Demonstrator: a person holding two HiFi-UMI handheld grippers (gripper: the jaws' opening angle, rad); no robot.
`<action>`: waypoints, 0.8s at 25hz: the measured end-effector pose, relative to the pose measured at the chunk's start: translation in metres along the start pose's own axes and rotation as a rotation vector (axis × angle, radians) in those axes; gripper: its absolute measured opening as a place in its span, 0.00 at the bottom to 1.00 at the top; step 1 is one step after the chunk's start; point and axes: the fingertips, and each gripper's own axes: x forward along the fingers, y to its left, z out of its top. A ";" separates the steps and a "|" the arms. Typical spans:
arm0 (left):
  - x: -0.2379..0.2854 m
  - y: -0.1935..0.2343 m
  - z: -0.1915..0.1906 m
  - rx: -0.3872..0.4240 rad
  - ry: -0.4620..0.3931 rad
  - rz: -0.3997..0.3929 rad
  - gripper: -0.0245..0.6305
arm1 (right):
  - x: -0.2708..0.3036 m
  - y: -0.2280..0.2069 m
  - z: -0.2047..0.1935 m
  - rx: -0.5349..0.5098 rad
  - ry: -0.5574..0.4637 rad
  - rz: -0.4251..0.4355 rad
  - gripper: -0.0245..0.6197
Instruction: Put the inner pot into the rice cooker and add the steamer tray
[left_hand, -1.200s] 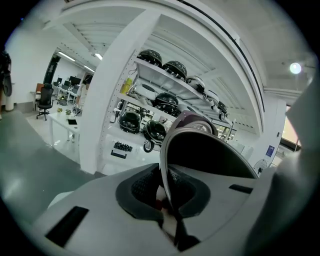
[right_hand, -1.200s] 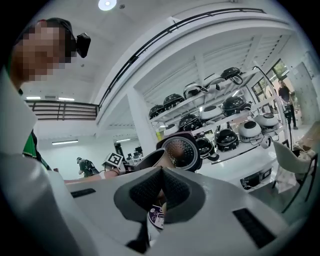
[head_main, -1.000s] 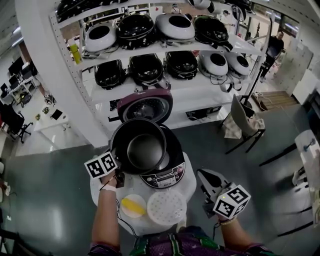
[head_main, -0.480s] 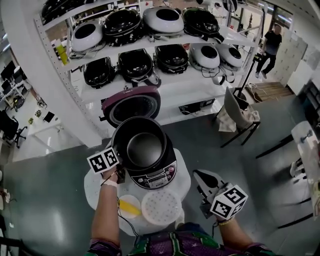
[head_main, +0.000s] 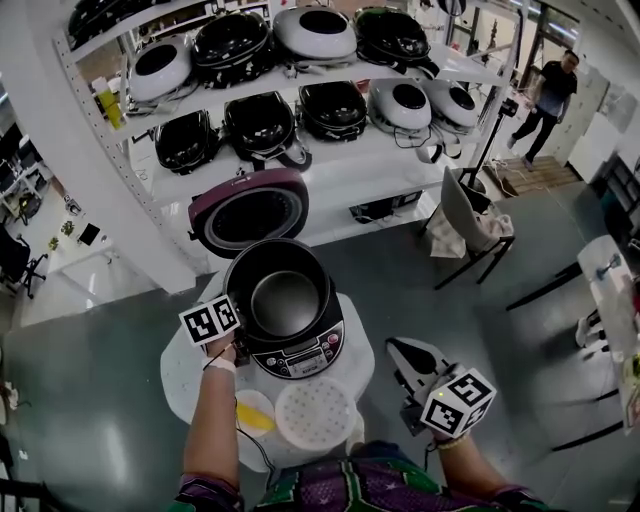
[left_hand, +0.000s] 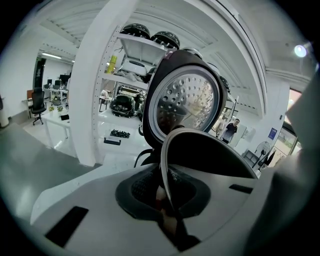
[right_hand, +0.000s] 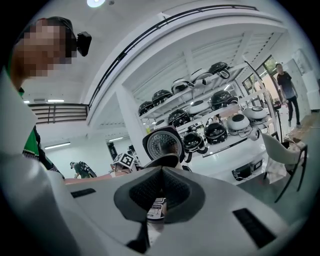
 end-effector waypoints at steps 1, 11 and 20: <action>0.003 0.000 -0.002 0.001 0.005 0.003 0.09 | 0.001 -0.001 0.000 -0.001 0.002 0.001 0.05; 0.025 0.005 -0.016 0.024 0.046 0.044 0.09 | 0.011 -0.013 -0.003 0.012 0.026 0.005 0.05; 0.045 0.016 -0.034 0.006 0.092 0.071 0.09 | 0.021 -0.021 -0.004 0.014 0.037 0.009 0.05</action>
